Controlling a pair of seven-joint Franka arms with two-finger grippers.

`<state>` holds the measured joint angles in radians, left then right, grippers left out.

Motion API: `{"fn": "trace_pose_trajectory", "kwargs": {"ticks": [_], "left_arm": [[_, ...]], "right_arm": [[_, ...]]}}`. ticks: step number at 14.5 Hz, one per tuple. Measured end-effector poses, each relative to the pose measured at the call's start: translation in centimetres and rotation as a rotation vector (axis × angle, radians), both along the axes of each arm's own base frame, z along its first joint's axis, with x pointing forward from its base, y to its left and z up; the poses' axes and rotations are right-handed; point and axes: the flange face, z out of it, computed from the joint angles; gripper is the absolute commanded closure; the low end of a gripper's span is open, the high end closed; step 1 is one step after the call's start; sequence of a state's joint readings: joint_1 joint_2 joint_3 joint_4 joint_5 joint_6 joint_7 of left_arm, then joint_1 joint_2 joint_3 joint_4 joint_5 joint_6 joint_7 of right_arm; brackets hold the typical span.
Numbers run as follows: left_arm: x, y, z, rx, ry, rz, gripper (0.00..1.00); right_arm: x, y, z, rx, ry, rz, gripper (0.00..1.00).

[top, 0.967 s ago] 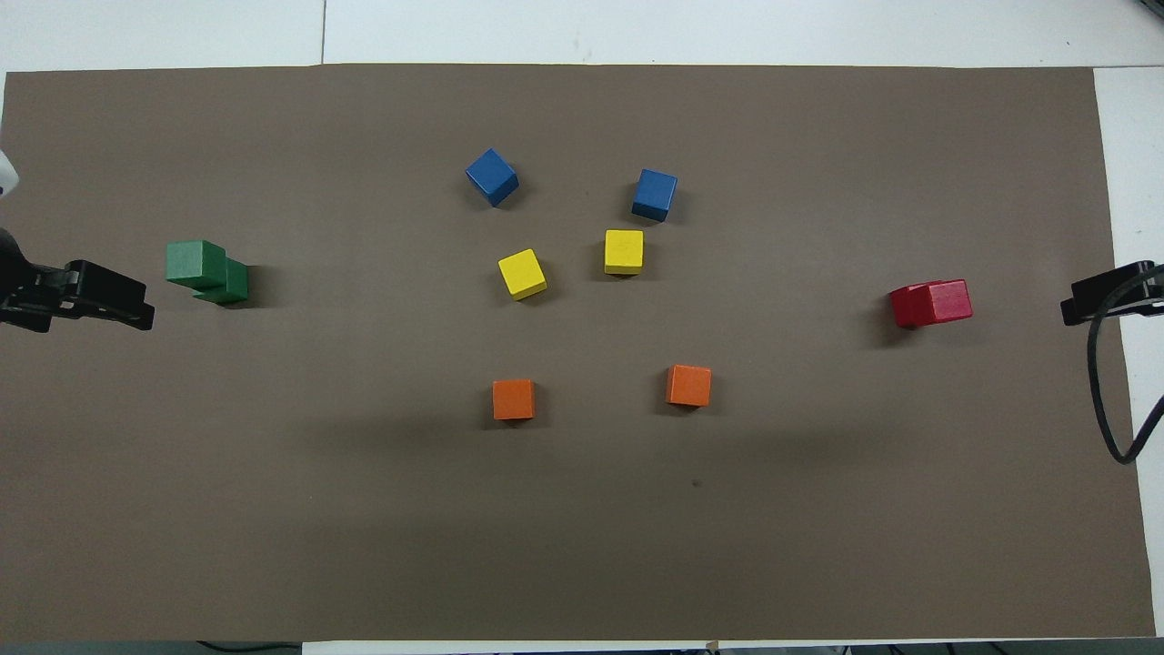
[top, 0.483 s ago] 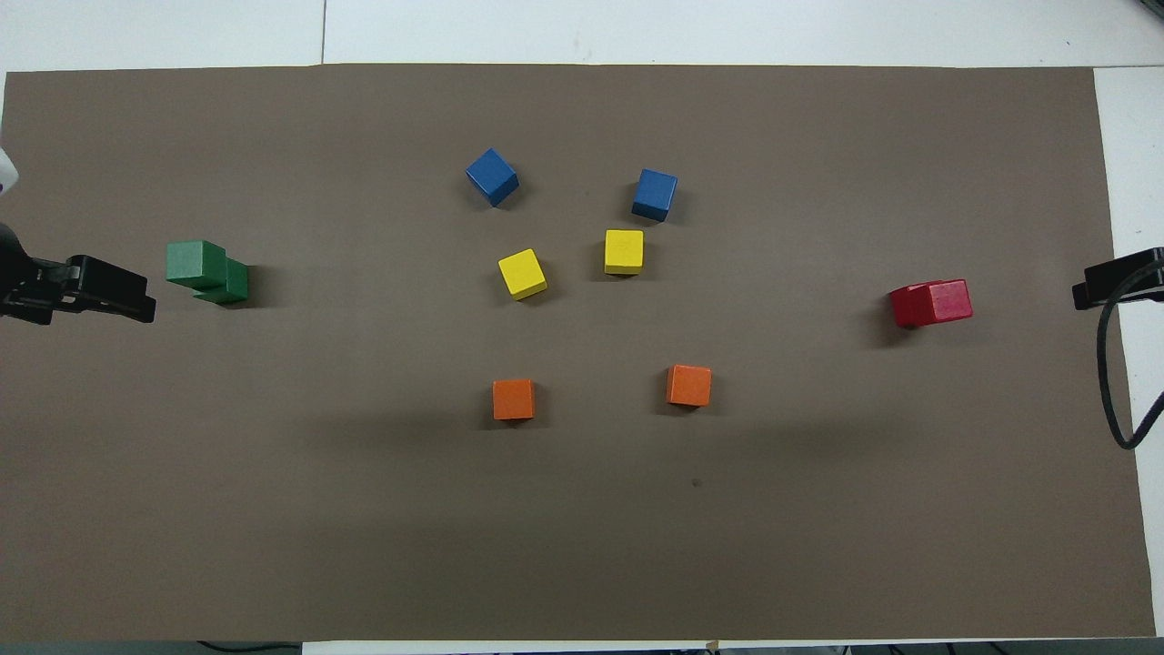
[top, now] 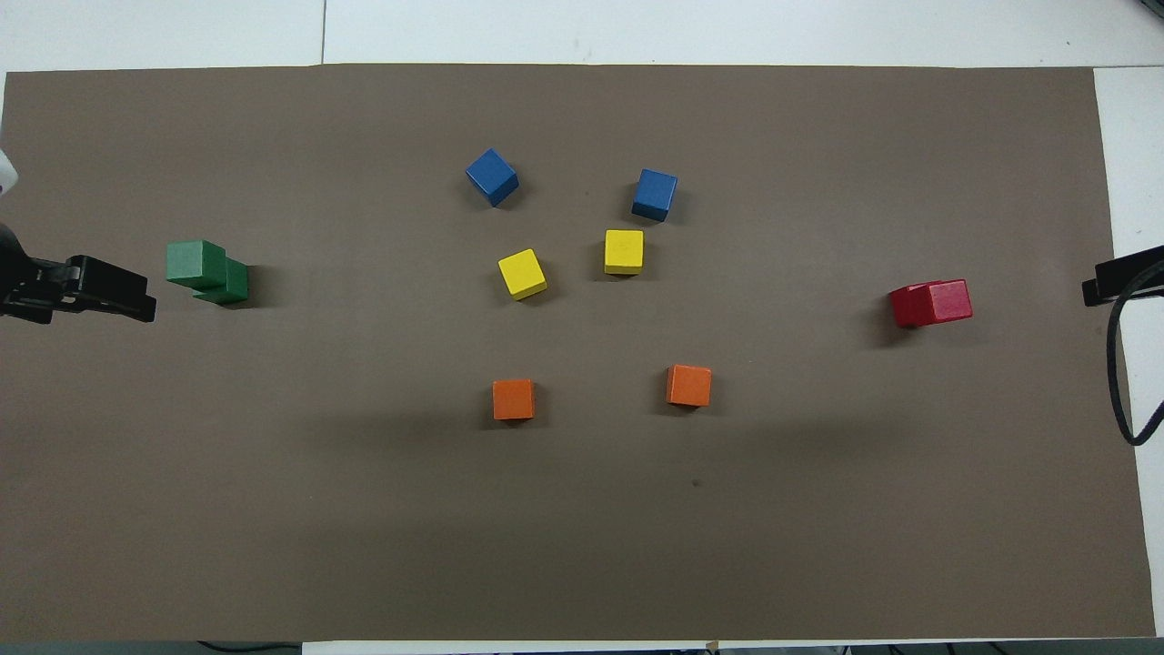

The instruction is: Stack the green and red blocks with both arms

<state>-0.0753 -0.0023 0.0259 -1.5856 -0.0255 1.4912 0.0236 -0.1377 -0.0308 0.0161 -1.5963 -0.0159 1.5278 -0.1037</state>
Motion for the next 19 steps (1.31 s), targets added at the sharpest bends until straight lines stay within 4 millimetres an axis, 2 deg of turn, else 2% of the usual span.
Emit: {"fn": "trace_pose_trajectory", "kwargs": {"ticks": [19], "left_arm": [[0.0, -0.1, -0.2, 0.001, -0.002, -0.002, 0.00]], "right_arm": [[0.2, 1.4, 0.0, 0.000, 0.000, 0.026, 0.00]]}}
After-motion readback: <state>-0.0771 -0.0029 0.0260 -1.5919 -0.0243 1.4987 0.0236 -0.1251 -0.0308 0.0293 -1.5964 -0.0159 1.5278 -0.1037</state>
